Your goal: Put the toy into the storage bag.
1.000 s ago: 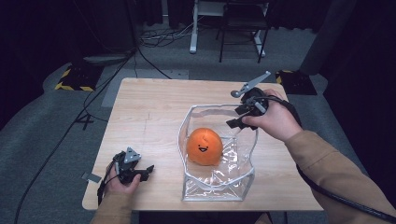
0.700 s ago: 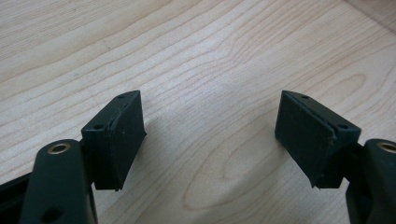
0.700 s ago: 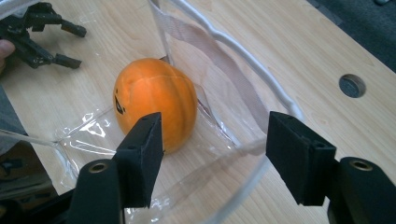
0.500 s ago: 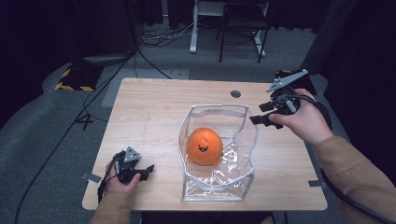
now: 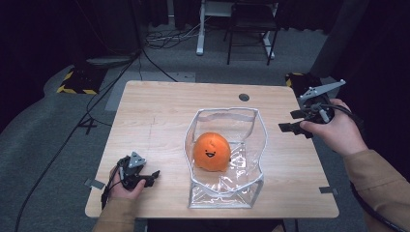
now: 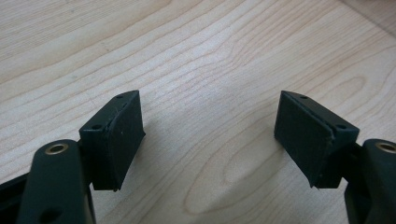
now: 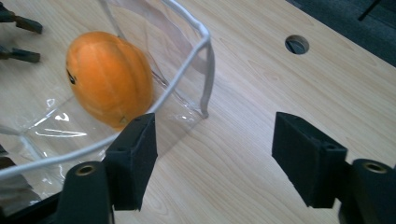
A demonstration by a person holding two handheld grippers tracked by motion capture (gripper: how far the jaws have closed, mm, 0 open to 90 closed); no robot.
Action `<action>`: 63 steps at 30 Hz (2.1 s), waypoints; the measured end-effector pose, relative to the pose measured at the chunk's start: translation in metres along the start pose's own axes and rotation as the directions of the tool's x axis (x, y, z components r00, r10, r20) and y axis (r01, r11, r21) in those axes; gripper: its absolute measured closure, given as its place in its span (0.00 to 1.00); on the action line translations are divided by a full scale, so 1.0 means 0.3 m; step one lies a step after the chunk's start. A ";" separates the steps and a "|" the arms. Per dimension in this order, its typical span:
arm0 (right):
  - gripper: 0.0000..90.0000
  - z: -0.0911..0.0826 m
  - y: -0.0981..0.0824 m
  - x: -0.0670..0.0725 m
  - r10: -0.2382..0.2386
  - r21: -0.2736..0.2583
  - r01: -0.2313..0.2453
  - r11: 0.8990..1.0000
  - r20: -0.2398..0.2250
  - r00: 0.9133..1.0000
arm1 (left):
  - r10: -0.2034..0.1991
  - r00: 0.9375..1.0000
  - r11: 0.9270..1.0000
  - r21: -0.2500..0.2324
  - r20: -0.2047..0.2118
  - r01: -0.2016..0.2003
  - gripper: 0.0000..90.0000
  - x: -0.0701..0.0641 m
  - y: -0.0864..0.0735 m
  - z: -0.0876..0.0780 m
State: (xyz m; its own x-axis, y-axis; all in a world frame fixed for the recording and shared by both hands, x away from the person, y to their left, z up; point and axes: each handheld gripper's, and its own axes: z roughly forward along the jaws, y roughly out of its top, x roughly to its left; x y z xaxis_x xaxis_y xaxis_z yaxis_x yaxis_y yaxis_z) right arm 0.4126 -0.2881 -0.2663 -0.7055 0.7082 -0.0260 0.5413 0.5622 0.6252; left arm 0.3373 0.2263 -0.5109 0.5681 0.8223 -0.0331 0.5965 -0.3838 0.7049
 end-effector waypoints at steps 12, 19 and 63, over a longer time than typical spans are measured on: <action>0.20 0.035 -0.122 -0.074 0.079 -0.026 -0.079 0.997 0.025 0.997 | 0.001 1.000 1.000 0.001 -0.001 -0.001 0.27 -0.001 0.000 0.000; 0.20 0.085 -0.196 -0.111 0.112 -0.026 -0.111 0.993 0.030 0.993 | 0.001 1.000 1.000 0.000 -0.001 -0.001 0.27 0.000 0.000 0.000; 0.19 0.433 -0.653 -0.084 0.152 -0.159 -0.142 0.977 0.054 0.987 | 0.004 1.000 1.000 0.000 -0.002 -0.004 0.27 0.000 0.001 0.001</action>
State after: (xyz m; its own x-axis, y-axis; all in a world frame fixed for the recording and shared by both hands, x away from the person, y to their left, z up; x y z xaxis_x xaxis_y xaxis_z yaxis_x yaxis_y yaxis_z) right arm 0.3837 -0.3607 -0.4894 -0.5892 0.8076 0.0270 0.5559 0.3809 0.7388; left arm 0.3375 0.2261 -0.5109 0.5695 0.8215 -0.0291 0.5945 -0.3872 0.7047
